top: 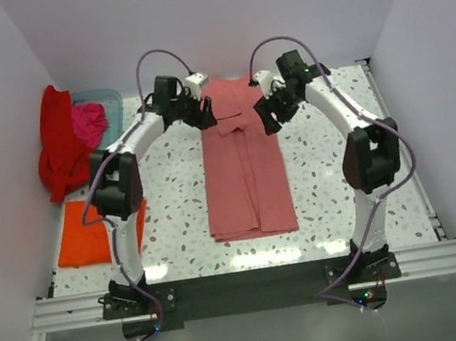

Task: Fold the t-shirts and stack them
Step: Fold the tshirt

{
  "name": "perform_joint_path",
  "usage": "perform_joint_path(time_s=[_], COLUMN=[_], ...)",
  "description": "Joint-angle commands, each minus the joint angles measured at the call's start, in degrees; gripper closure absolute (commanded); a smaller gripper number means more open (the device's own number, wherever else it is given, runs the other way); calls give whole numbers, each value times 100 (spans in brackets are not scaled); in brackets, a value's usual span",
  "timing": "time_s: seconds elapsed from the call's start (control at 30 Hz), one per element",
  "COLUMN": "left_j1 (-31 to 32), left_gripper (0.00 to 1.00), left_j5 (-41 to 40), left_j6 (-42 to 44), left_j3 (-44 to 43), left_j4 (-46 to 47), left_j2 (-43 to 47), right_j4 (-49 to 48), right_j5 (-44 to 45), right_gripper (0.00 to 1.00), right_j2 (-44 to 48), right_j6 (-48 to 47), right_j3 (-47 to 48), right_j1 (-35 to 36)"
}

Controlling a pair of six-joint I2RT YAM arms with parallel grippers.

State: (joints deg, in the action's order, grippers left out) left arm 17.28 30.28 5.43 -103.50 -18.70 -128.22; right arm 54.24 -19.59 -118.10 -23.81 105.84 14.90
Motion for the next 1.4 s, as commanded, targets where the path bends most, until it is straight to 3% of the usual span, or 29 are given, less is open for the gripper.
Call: perform_joint_path(time_s=[0.0, 0.07, 0.1, 0.13, 0.2, 0.27, 0.3, 0.4, 0.43, 0.5, 0.63, 0.7, 0.8, 0.83, 1.0, 1.37], left_j1=[-49, -58, -58, -58, -49, -40, -14, 162, 292, 486, 1442, 1821, 2516, 2770, 3124, 3124], left_gripper=[33, 24, 6, 0, 0, 0, 0, 0, 0, 0, 4, 7, 16, 20, 41, 45], left_j5=[635, 751, 916, 874, 767, 1328, 1740, 2050, 2104, 1939, 1516, 1131, 672, 594, -136, -584], left_j6=[816, 1090, 1292, 1276, 1073, 1861, 2605, 3810, 4103, 4352, 4598, 4398, 4106, 4080, 4001, 4255], left_j3=[312, 968, 1251, 1549, 2473, 2817, 2888, 3361, 3911, 4616, 6557, 7087, 7713, 7905, 7864, 7802], left_j4=[1034, 1245, 1533, 1753, 2395, 1881, 904, -654, -879, -873, -539, -24, 610, 778, 1430, 1431], left_j2=[1754, 2595, 2888, 3187, 4013, 4533, 4656, 5078, 5427, 5885, 7071, 7328, 7356, 7208, 6382, 5914], right_j4=[-360, -536, -842, -958, -1326, -1556, -1391, -214, -134, 385, -158, -545, -1054, -1195, -2223, -2655], right_j5=[-334, -405, -492, -554, -694, -764, -896, -1371, -1311, -1495, -1056, -766, -451, -362, 218, 755], right_gripper=[31, 15, 6, 1, 1, 1, 1, 1, 1, 1, 2, 4, 11, 18, 34, 41], right_j2=[1034, 1516, 1701, 1868, 2378, 2834, 2985, 3380, 3495, 3915, 4793, 5111, 5499, 5561, 5317, 4788], right_j6=[-518, -580, -633, -712, -774, -686, -1112, -2377, -2443, -3222, -3410, -3393, -3105, -3033, -2857, -3331], right_j3=[367, 280, 53, -71, -466, -931, -1047, -1521, -1766, -2592, -4279, -5106, -5907, -6082, -6927, -7323], right_j1=[40, 57, 75, 110, 154, 224, 242, 347, 469, 540, 1137, 1583, 2216, 2376, 2992, 3072])
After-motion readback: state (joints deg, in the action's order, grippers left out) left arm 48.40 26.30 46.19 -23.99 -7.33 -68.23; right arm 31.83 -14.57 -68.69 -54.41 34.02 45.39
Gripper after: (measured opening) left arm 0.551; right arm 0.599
